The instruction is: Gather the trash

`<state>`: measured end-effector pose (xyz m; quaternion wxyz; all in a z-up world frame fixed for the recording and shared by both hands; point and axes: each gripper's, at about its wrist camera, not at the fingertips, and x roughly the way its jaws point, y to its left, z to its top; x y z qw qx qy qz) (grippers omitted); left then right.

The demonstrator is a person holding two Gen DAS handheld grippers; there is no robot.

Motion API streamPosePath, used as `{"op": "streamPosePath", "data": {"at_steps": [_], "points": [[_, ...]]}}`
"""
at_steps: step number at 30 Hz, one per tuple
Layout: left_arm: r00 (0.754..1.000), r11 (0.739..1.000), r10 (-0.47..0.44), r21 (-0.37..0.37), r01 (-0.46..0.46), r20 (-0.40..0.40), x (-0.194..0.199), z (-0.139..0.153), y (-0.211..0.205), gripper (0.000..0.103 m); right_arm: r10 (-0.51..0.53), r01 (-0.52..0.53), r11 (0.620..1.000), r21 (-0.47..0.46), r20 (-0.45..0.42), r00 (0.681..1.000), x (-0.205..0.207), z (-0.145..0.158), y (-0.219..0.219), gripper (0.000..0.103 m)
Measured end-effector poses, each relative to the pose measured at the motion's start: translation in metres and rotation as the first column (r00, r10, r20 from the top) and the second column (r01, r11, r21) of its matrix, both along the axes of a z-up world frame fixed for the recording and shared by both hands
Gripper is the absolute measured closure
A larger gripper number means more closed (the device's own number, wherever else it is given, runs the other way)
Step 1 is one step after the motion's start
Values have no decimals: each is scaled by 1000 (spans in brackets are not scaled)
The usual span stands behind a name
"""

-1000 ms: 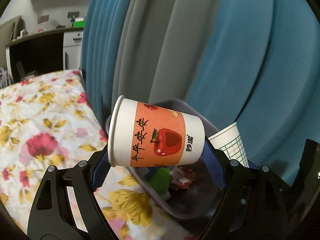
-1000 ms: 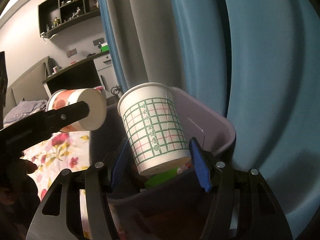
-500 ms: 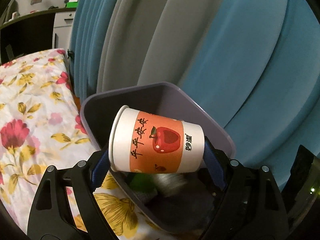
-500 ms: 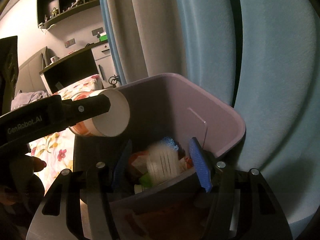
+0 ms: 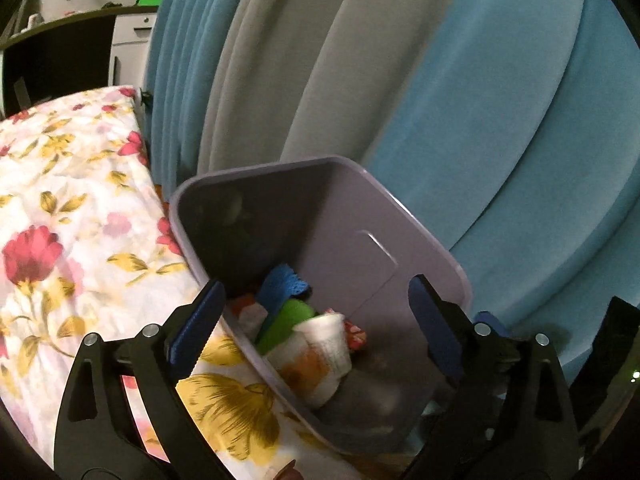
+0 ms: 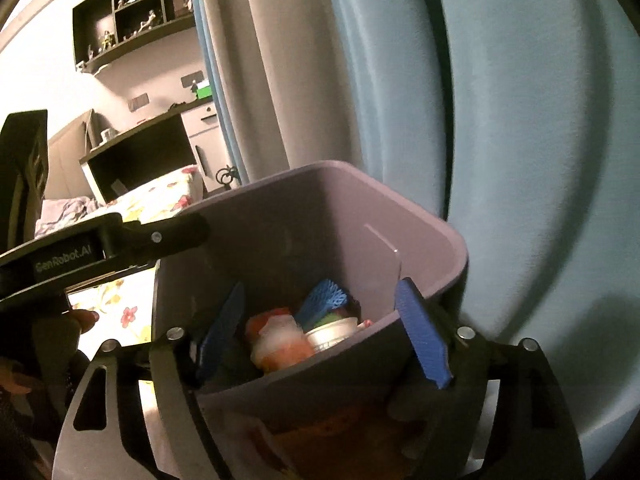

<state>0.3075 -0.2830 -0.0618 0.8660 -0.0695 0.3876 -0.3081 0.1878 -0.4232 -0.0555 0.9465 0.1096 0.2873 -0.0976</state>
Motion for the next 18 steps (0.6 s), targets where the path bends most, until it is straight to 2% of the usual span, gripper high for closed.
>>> {"op": "streamPosePath", "data": {"at_steps": [4,6,11,14,18], "points": [[996,998,60,30,-62,72,-13,12,19,8,-19,21,999,-28,43,999,-13,9,4,15],[987,991,101,70,-110,124,-23,18,30,6,-21,23,999,-44,59,998,-20,15,9,14],[936,947,226,163,-276,271,-57,32,65,6,-12,18,997,-71,91,996,-34,24,28,7],[917,925,265,189,-329,299,-75,35,87,6,13,-3,996,-92,100,995,-40,29,45,6],[906,915,303,176,-363,296,-98,40,119,6,50,-37,993,-111,116,992,-51,34,69,6]]}}
